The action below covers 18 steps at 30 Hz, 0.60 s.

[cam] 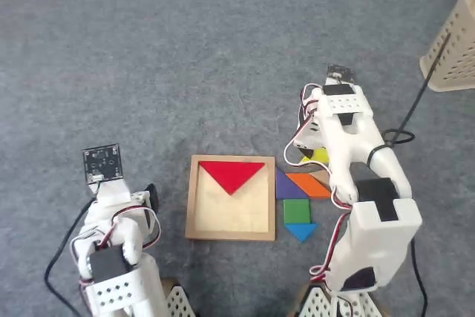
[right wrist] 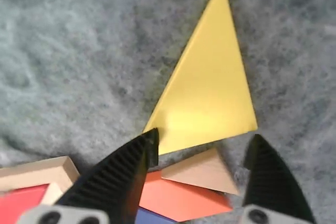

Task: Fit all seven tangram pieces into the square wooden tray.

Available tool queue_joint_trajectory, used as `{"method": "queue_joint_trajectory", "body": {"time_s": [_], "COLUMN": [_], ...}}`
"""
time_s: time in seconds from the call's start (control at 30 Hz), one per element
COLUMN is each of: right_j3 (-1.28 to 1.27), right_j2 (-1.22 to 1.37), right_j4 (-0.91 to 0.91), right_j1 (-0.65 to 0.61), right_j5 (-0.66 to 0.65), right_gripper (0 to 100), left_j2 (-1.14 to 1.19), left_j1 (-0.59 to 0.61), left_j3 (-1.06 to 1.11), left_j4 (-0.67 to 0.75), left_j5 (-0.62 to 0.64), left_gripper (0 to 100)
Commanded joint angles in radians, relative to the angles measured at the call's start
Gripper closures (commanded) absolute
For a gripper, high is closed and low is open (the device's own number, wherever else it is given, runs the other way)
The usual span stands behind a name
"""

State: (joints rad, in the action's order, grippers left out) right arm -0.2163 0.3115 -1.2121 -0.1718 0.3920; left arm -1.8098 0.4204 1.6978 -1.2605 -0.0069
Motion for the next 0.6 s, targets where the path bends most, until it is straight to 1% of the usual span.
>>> {"method": "queue_joint_trajectory", "body": {"time_s": [0.0,0.17,0.3,0.37,0.5,0.57], "right_j3": [0.028,0.028,0.035,0.035,0.066,0.077], "right_j2": [0.005,-0.001,-0.005,-0.007,-0.056,-0.09], "right_j4": [0.027,0.048,0.039,0.033,-0.035,-0.058], "right_j1": [0.036,0.093,0.114,0.116,0.116,0.117], "right_j5": [0.048,0.121,0.17,0.17,0.166,0.144], "right_gripper": [77.6,77.2,77.2,77.1,77.1,77.1], "left_j2": [-0.014,-0.014,-0.014,-0.014,-0.014,-0.014], "left_j1": [-0.002,-0.002,-0.002,-0.002,-0.002,-0.002], "left_j3": [-0.013,-0.013,-0.013,-0.013,-0.013,-0.013], "left_j4": [-0.005,-0.005,-0.005,-0.005,-0.005,-0.005], "left_j5": [-0.006,-0.006,-0.006,-0.006,-0.006,-0.006], "left_gripper": [78,78,78,78,78,78]}}
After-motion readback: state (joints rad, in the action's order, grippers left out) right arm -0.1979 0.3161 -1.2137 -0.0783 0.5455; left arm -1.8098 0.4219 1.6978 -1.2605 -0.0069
